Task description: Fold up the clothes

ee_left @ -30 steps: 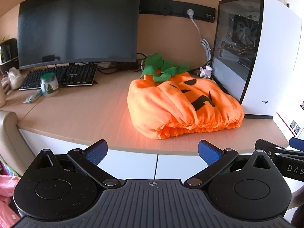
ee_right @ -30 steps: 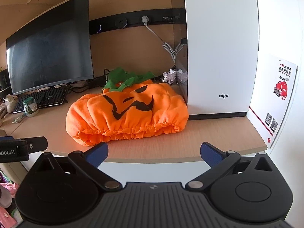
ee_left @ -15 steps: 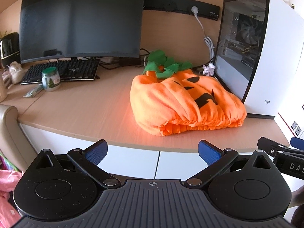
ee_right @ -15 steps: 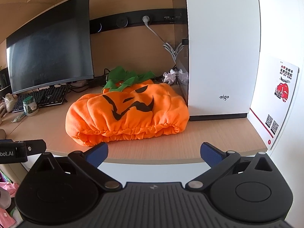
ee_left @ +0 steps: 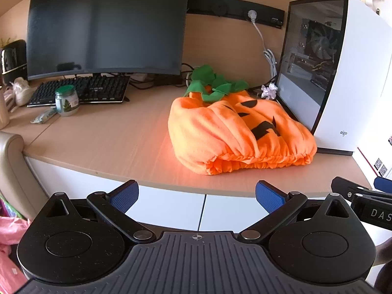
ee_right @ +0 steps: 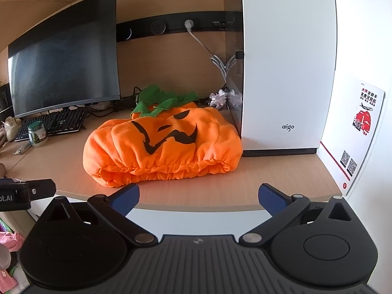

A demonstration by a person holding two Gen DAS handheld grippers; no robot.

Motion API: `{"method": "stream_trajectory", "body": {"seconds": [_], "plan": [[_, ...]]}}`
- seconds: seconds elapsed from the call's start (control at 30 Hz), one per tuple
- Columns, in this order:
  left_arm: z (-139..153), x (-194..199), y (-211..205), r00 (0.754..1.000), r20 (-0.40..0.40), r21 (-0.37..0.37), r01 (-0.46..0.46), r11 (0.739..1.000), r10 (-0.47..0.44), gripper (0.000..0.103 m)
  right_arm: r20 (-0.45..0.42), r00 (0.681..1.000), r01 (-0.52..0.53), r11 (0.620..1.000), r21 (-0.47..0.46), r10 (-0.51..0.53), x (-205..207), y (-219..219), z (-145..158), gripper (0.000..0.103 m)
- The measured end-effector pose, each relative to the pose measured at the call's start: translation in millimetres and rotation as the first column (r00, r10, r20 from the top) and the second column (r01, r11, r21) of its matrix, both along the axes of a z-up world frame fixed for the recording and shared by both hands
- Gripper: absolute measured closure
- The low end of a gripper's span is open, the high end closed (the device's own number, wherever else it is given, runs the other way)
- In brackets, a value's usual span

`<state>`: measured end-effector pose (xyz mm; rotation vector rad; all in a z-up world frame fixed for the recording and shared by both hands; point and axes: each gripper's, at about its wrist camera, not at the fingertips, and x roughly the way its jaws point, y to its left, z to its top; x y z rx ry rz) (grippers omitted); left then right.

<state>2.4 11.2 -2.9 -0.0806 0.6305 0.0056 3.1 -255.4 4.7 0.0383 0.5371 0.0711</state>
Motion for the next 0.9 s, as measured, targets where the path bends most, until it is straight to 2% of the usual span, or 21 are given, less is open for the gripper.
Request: {"method": "stream_trajectory", "body": {"seconds": [0.33,0.9], "plan": [[1.0,1.2,-6.6,1.0,0.011,0.025,0.022,0.999,-0.022,0.0,0.006,1.0,-0.003,1.0,-0.001,0.003,2.8,-1.0,1.7,0.0],[-3.2,7.2,-7.8,0.999,-0.018,0.049,0.039,0.998,-0.038,0.0,-0.003,1.0,-0.005,1.0,0.006,0.005,6.4,2.4,0.6,0.0]]}}
